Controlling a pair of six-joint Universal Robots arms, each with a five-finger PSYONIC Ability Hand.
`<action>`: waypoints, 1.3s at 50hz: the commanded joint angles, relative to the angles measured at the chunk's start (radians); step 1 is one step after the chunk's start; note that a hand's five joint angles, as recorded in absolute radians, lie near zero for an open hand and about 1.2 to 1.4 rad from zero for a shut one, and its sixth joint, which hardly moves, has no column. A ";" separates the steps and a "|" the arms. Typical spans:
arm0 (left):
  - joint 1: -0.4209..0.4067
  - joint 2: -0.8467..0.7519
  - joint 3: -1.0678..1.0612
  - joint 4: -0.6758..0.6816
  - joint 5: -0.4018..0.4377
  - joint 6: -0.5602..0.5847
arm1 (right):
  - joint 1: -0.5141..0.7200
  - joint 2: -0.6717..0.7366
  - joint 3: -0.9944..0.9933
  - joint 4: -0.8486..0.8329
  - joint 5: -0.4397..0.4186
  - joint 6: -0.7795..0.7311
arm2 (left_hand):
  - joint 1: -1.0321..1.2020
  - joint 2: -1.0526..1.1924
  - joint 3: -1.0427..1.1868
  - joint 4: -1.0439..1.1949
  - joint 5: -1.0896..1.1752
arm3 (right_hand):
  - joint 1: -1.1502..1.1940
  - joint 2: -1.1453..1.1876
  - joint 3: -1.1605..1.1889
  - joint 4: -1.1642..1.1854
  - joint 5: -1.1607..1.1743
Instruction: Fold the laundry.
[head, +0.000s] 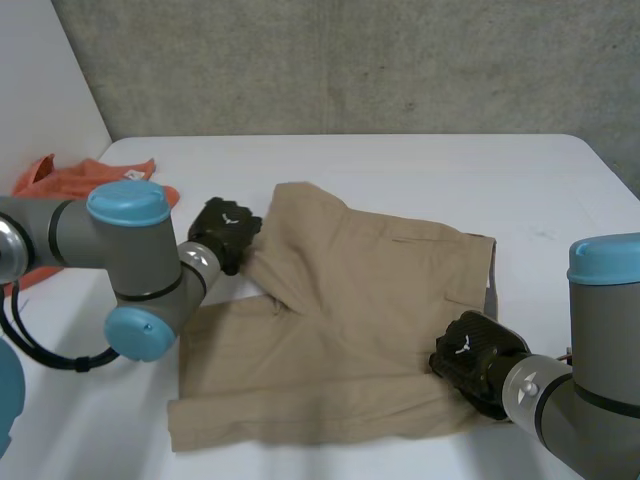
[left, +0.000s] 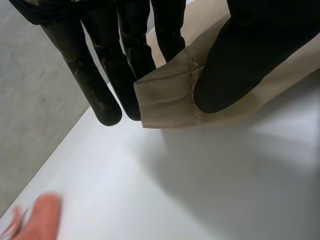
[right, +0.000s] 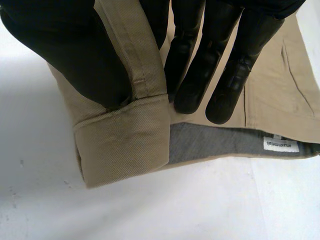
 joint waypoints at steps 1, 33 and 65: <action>-0.035 0.038 -0.074 0.012 -0.186 0.069 | 0.001 0.000 -0.014 -0.021 0.000 0.048 | 0.259 0.204 0.213 0.198 0.246 | 0.404 0.218 0.201 0.204 0.220; -0.063 0.549 -0.522 -0.094 -0.145 -0.161 | -0.001 0.003 -0.008 -0.063 0.000 0.068 | -0.578 -0.633 -0.624 -0.638 -0.590 | 0.404 0.218 0.201 0.204 0.220; -0.067 0.447 -0.538 -0.332 -0.033 -0.225 | -0.010 0.003 -0.019 -0.087 0.003 0.098 | 0.239 0.184 0.193 0.178 0.226 | 0.404 0.218 0.201 0.204 0.220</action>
